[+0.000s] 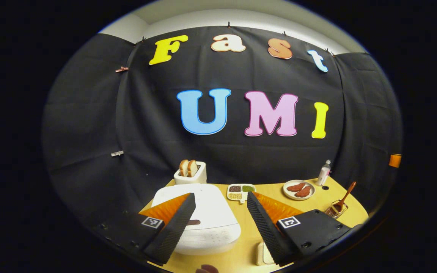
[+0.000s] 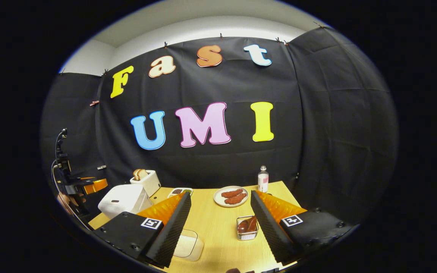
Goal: Close the left gripper, press the button to open the rice cooker; take a wooden spoon from the chopstick holder with the right hand, scoop a spoonful of rice and pour it into the rice cooker, then put the wooden spoon back into the chopstick holder.
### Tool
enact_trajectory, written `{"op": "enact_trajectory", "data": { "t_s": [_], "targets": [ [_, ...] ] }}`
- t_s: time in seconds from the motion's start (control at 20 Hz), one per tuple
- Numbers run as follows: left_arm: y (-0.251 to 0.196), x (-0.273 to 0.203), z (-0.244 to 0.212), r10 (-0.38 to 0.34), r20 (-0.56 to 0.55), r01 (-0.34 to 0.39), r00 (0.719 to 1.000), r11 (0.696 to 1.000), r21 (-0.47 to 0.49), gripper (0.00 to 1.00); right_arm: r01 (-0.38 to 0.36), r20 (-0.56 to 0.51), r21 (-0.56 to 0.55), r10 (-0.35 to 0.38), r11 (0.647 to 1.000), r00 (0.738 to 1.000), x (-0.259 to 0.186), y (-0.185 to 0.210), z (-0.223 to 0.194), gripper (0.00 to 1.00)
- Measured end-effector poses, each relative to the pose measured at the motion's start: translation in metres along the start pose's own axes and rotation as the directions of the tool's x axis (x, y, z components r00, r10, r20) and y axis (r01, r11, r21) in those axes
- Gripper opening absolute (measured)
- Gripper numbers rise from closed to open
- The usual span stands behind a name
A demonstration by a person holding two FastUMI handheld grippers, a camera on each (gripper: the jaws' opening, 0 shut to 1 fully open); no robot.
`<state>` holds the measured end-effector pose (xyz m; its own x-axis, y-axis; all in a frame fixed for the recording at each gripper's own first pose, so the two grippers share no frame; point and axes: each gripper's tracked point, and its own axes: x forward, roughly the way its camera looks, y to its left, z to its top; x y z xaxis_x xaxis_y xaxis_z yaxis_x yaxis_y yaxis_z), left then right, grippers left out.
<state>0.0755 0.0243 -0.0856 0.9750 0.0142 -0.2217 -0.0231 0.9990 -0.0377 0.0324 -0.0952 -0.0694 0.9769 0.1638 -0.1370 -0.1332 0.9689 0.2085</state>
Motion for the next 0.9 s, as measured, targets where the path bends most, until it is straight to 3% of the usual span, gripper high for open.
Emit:
{"op": "enact_trajectory", "data": {
  "t_s": [0.55,0.9],
  "targets": [
    [-0.045,-0.063,0.043,-0.087,0.128,0.085,0.988,0.996,0.016,0.95,0.030,0.112,-0.103,-0.018,0.994,0.994,-0.010,0.016,0.032,0.98],
    [-0.056,-0.081,0.049,-0.087,0.175,0.083,0.981,0.996,0.029,0.95,0.026,0.149,-0.143,-0.005,0.989,0.989,-0.024,0.034,0.035,0.99]
  ]
}}
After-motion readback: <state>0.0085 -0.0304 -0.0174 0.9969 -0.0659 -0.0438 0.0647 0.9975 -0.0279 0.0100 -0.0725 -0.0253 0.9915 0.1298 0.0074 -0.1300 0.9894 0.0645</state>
